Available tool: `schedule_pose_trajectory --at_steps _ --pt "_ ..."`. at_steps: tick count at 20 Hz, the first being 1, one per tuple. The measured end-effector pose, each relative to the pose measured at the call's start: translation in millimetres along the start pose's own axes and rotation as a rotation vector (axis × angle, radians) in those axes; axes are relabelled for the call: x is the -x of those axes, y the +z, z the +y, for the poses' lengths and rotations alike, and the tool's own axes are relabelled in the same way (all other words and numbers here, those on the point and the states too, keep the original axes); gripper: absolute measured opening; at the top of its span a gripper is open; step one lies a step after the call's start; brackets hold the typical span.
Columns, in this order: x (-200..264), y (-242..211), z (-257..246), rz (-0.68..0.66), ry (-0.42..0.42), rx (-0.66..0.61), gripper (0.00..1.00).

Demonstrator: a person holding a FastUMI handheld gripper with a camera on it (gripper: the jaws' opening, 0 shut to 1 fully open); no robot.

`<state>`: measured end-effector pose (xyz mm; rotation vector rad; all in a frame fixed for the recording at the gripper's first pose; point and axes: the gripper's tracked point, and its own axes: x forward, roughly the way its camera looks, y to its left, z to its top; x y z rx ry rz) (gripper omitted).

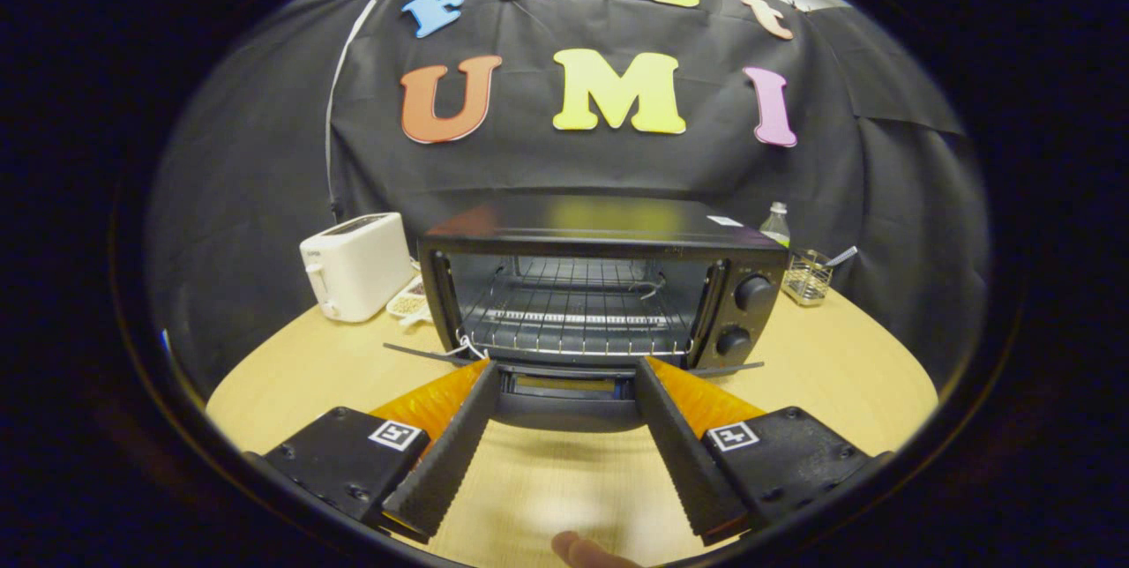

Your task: Open the toaster oven, put the food inside, and close the toaster oven door.

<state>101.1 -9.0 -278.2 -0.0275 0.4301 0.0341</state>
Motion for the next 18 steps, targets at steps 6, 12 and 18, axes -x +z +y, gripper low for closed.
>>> schedule_pose_trajectory --at_steps 6,12,18 --pt "7.7 -25.6 -6.0 0.076 0.016 -0.015 1.00" --pt "7.5 -59.7 -4.9 0.163 0.014 -0.036 1.00" --pt "9.8 -73.1 4.5 0.273 0.106 -0.120 1.00"
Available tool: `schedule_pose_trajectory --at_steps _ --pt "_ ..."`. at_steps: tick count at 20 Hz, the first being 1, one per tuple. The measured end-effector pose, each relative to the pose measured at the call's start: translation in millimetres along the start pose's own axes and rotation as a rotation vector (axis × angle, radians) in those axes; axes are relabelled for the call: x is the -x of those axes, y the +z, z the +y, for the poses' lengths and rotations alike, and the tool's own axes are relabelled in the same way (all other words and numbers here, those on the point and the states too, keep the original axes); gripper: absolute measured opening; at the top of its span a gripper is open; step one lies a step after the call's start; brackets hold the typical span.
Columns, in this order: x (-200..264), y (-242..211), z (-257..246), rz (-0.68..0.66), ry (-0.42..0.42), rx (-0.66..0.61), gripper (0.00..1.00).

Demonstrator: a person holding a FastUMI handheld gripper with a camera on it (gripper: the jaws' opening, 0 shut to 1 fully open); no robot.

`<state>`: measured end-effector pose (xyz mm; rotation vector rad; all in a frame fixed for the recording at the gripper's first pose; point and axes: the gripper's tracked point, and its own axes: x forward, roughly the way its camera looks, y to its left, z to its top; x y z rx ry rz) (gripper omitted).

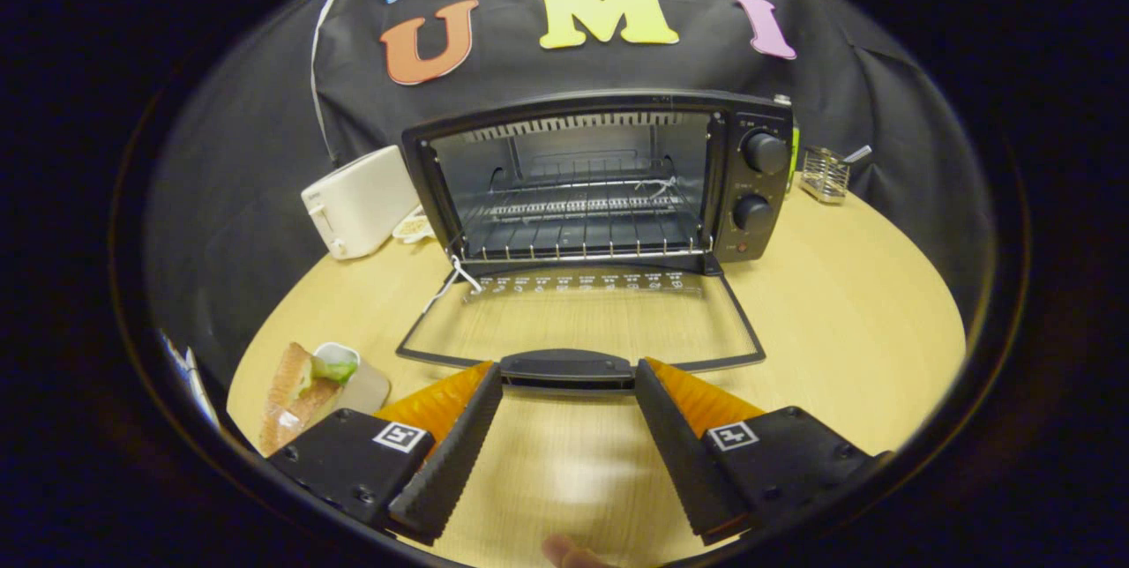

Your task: Open the toaster oven, put the food inside, and close the toaster oven door.

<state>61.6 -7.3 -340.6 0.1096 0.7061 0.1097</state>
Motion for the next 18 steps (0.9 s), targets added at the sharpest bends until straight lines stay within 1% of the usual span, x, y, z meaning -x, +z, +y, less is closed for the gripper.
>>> schedule_pose_trajectory --at_steps 1,3,5,7,10,12,13,16,18 --pt "3.7 -1.4 9.2 0.021 0.047 -0.011 1.00" --pt "17.3 -1.6 32.5 0.085 0.175 -0.065 1.00" --pt "33.0 -5.3 61.3 0.174 0.330 -0.139 0.99" --pt "43.3 -13.1 81.7 0.270 0.445 -0.194 1.00" --pt "51.3 -25.6 101.2 0.406 0.560 -0.283 0.99" --pt "53.4 -27.8 115.5 0.460 0.635 -0.345 0.96" --pt "54.7 -28.8 120.2 0.477 0.659 -0.366 0.94" --pt "56.4 -34.7 133.2 0.529 0.686 -0.354 0.87" --pt "60.0 -32.9 148.7 0.551 0.722 -0.375 0.83"
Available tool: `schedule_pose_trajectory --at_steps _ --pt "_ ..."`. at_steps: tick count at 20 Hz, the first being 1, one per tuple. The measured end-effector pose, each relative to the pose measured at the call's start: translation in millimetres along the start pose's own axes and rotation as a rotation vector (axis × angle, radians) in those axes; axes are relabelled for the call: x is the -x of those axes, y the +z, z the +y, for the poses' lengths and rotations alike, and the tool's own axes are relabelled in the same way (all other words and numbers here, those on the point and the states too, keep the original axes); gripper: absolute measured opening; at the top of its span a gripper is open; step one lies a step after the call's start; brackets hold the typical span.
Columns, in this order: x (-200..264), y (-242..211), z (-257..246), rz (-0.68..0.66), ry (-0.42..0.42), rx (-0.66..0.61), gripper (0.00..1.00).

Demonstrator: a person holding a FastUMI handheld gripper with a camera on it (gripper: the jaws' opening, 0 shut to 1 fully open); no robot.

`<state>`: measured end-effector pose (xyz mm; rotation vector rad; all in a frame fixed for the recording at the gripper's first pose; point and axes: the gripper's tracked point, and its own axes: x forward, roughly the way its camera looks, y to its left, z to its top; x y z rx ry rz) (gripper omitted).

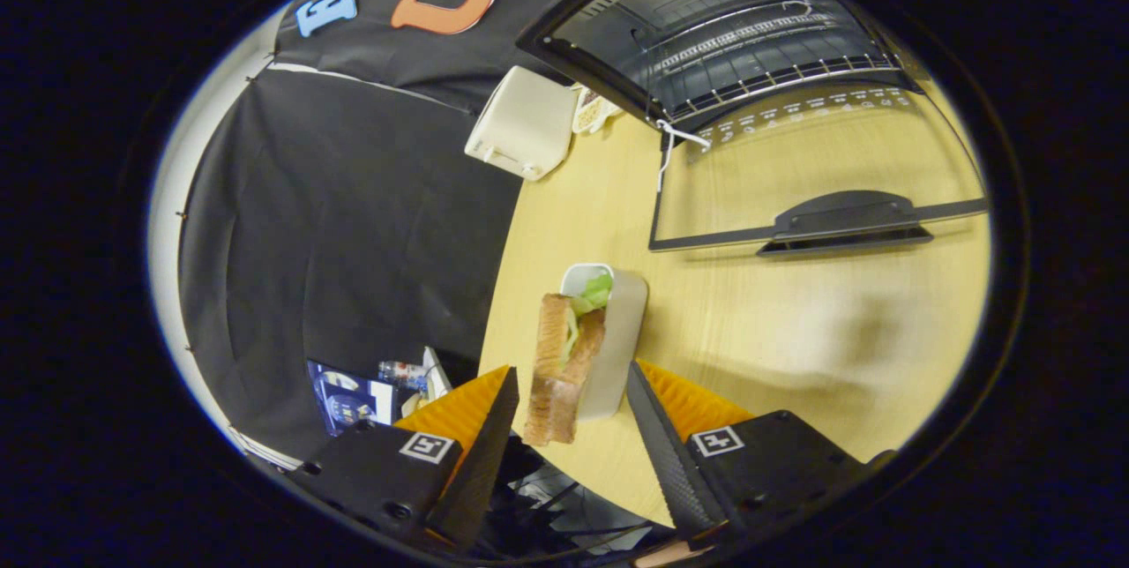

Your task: Open the toaster oven, put the food inside, and close the toaster oven door.

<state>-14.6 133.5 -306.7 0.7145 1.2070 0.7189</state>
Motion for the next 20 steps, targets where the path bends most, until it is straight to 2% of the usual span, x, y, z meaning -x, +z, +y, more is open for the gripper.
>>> schedule_pose_trajectory --at_steps 1,4,7,9,10,11,12,17,20 --pt "-2.2 -0.2 6.0 0.005 0.018 -0.009 0.81" --pt "-12.6 0.2 -0.8 0.016 -0.022 -0.005 0.74" --pt "-17.1 -7.0 1.1 0.041 -0.016 -0.023 0.68" --pt "-20.4 -5.7 -2.3 0.037 -0.018 -0.023 0.57" --pt "-20.3 -5.7 -2.4 0.028 -0.015 -0.020 0.48" --pt "-17.3 -1.8 -4.1 0.012 -0.015 -0.017 0.47" --pt "-16.9 -2.2 -3.3 -0.002 -0.011 -0.022 0.40" --pt "-6.6 -2.9 3.8 -0.030 0.042 -0.038 0.35" --pt "9.5 3.9 14.9 -0.061 0.128 -0.082 0.34"
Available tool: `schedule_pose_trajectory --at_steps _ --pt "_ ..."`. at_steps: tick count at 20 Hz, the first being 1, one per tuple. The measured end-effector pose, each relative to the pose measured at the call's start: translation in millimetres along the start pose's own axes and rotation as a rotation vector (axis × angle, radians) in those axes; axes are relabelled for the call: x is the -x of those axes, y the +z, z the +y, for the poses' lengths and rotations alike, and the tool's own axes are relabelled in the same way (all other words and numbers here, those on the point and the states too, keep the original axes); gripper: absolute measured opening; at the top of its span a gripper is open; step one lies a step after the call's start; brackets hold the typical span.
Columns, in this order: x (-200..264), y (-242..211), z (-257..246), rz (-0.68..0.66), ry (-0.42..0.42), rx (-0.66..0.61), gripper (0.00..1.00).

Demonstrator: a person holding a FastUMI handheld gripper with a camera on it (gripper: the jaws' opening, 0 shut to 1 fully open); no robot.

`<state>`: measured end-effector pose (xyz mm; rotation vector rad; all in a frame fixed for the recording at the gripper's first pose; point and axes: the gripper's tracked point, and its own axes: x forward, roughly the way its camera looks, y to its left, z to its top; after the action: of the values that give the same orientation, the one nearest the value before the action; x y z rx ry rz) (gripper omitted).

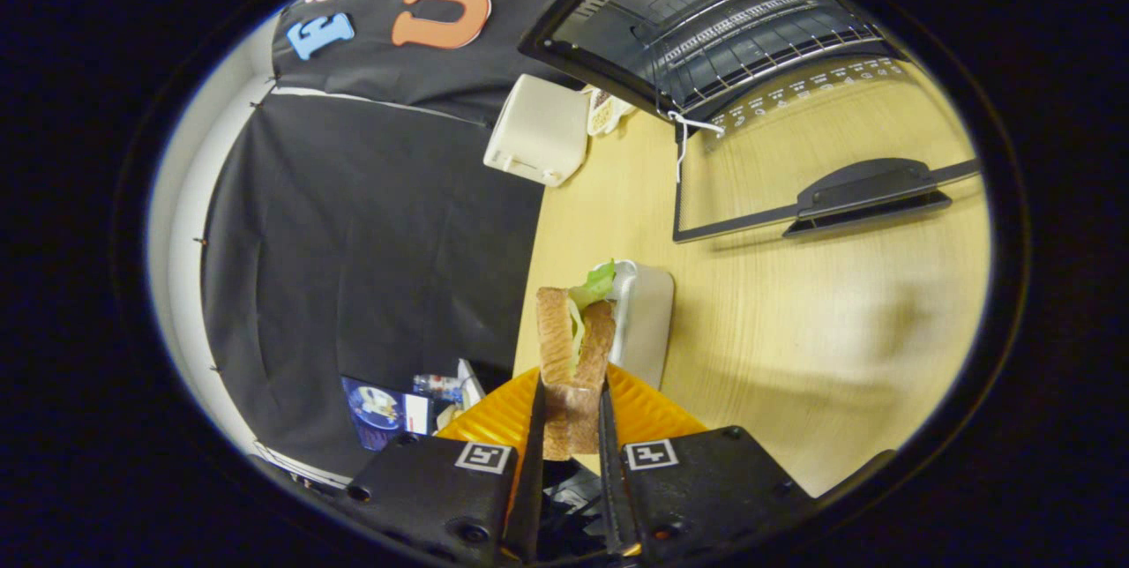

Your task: Open the toaster oven, put the food inside, and close the toaster oven door.

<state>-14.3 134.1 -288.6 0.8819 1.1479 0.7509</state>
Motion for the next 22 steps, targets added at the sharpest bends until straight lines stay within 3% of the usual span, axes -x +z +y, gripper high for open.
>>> schedule_pose_trajectory --at_steps 3,8,12,16,19,22 --pt "19.3 19.7 6.0 -0.080 0.084 -0.046 0.34" --pt "53.5 105.6 -13.6 -0.474 0.180 -0.096 0.33" --pt "68.9 158.4 -50.7 -0.644 0.117 -0.176 0.33" --pt "58.3 193.8 -49.5 -0.659 0.145 -0.178 0.33" --pt "46.3 239.5 -69.9 -0.730 0.041 -0.160 0.33" --pt "43.7 265.6 -75.9 -0.766 0.005 -0.137 0.34"
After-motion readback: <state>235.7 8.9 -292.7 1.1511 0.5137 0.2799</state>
